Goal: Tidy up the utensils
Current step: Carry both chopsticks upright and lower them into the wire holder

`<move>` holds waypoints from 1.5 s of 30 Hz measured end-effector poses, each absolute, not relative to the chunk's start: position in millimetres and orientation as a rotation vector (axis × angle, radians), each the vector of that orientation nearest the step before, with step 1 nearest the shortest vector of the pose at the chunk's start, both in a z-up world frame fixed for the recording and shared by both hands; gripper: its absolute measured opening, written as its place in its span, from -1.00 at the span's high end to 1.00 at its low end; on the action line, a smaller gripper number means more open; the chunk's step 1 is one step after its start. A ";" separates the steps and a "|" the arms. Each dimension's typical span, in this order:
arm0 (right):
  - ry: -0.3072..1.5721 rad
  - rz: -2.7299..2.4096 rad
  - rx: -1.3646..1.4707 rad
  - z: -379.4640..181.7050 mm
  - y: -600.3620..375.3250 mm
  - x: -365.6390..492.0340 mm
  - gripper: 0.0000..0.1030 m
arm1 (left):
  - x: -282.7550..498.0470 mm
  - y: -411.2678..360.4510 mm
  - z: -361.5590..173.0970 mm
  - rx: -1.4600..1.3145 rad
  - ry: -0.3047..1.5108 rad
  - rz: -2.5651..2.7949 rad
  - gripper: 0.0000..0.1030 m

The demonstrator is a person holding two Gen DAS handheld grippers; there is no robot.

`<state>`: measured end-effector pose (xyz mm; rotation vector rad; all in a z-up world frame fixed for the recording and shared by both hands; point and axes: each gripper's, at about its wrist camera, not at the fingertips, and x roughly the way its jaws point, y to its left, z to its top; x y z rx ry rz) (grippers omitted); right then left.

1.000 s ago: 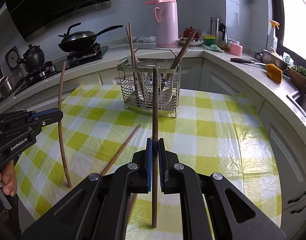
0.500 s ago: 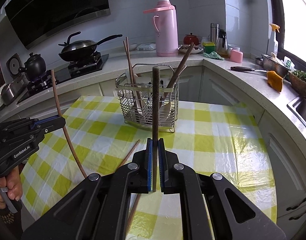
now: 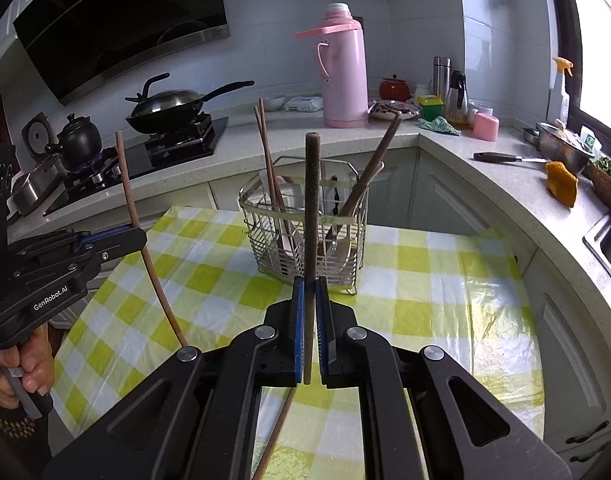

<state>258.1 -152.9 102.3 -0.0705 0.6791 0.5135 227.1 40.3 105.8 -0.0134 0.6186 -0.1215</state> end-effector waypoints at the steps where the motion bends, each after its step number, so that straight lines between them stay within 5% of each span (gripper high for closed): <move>1: 0.672 0.515 -0.077 108.4 -151.1 261.4 0.85 | 230.6 40.2 113.0 -0.006 0.609 -0.122 0.88; 15: 0.582 0.531 -0.120 201.8 -127.0 320.6 0.85 | 294.8 39.2 210.1 0.025 0.491 -0.129 0.88; 24: 0.598 0.540 -0.094 215.5 -112.8 369.9 0.85 | 344.5 44.4 233.3 0.019 0.464 -0.124 0.88; 45: 0.676 0.533 -0.060 171.4 -100.8 419.9 0.85 | 402.3 59.1 185.1 -0.022 0.516 -0.109 0.88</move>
